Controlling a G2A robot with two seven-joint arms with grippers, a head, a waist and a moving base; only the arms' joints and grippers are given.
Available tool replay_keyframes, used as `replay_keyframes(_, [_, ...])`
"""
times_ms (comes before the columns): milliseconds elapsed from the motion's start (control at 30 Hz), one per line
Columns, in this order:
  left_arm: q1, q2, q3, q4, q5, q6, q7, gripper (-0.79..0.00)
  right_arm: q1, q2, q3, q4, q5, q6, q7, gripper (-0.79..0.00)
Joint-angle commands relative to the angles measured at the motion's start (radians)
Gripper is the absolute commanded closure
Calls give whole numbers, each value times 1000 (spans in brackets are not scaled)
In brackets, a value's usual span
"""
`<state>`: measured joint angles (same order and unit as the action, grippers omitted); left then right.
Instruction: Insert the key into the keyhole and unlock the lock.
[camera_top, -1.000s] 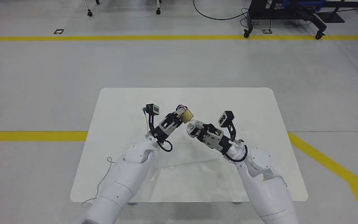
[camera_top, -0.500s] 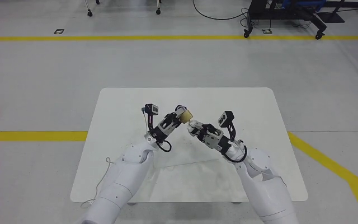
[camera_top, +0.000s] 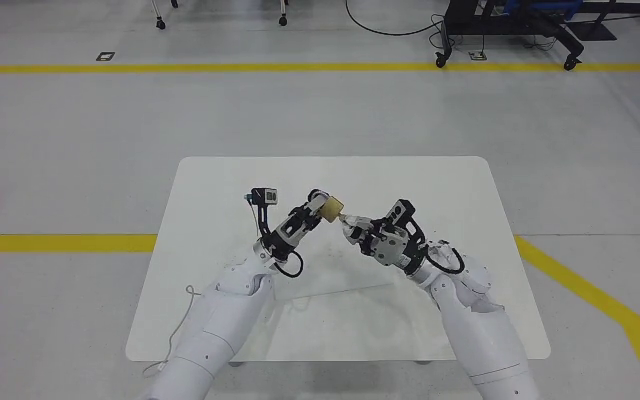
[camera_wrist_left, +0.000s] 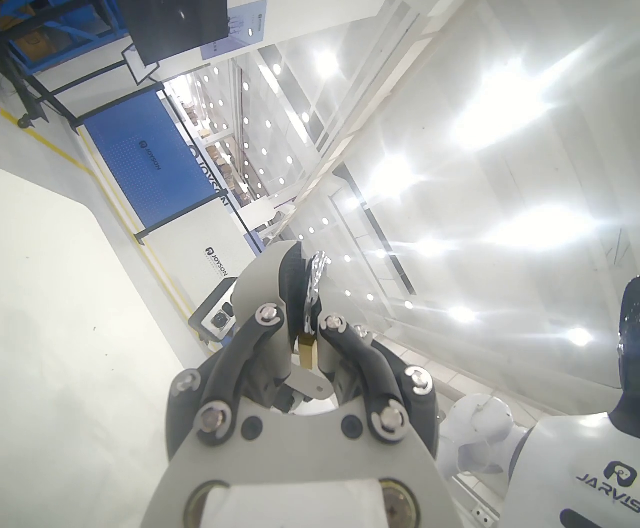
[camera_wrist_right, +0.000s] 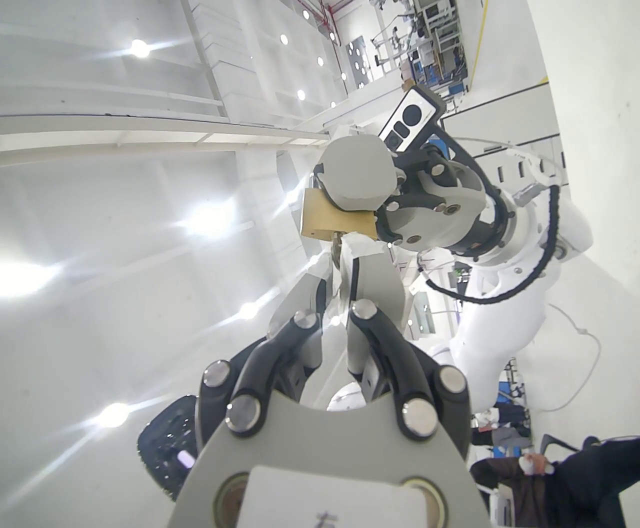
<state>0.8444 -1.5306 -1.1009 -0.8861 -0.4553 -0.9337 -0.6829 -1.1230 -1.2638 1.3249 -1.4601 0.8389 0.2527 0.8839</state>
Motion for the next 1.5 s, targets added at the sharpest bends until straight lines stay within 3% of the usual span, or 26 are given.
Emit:
replay_keyframes(0, [5,2,-1,-8,9,-23,-13,0,8,1,2,11,22,28,18,0])
replay_keyframes(200, [10,12,-14,-14,75,-63,-7,0,34,7,2,40,54,102,78,0])
replay_keyframes(400, [27,26,-47,-45,230,-75,74,0,70,14,-11,85,76,197,155,0])
replay_keyframes(600, [73,41,-83,-116,344,-54,149,0,93,17,-20,116,86,212,157,0])
replay_keyframes(633, [79,44,-88,-127,365,-42,157,0,95,18,-19,119,86,212,153,-46])
replay_keyframes(667, [86,46,-92,-140,384,-28,163,0,97,18,-18,121,87,210,148,-329])
replay_keyframes(700, [92,49,-96,-151,407,-11,166,0,97,19,-14,122,88,201,137,-736])
replay_keyframes(733, [98,52,-101,-161,431,12,168,0,96,20,-8,121,88,186,125,-785])
replay_keyframes(867, [121,70,-124,-217,541,134,147,0,68,30,53,105,93,112,103,-785])
replay_keyframes(1000, [149,90,-141,-281,689,300,91,0,-1,37,121,35,58,-34,-21,-785])
replay_keyframes(1233, [147,102,-99,-315,906,553,39,0,-8,37,126,28,55,-44,-29,-785])
replay_keyframes(1467, [122,106,-52,-312,1083,696,49,0,-8,37,126,28,55,-44,-29,-785])
